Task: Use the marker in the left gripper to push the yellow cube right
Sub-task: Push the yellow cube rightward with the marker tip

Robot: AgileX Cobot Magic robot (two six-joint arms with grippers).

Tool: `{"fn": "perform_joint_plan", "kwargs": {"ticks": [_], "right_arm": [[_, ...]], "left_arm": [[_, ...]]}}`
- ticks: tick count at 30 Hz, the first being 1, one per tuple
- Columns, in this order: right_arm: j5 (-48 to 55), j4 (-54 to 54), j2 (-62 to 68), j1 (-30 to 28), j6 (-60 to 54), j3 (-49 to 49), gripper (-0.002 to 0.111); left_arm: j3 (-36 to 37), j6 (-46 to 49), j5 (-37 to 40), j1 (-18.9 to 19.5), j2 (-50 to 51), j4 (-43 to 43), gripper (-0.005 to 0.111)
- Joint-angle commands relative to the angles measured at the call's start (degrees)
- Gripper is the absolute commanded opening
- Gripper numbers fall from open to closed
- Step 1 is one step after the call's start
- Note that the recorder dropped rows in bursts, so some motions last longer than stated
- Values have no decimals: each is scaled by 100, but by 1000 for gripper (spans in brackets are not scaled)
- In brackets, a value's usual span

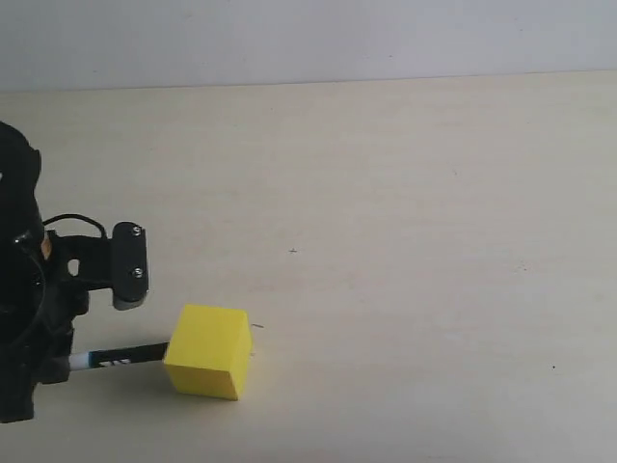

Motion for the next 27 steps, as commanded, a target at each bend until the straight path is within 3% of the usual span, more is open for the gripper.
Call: {"fn": "perform_joint_plan", "kwargs": {"ticks": [1, 12, 16, 21, 23, 27], "right_arm": [[-49, -31, -33, -35, -7, 23, 0], [-49, -31, -33, -35, -7, 23, 0], [-49, -31, -33, -35, -7, 23, 0], [-39, -31, -33, -35, -7, 23, 0], [-39, -31, -33, -35, -7, 23, 0], [-39, -31, -33, -35, -7, 23, 0]], "left_arm": [[-314, -52, -83, -563, 16, -244, 0], [-456, -577, 820, -646, 16, 455, 0], [-456, -577, 227, -739, 27, 333, 0], [-469, -577, -746, -1148, 71, 58, 0], [-523, -577, -510, -1256, 71, 163, 0], [-523, -922, 154, -987, 71, 544, 0]]}}
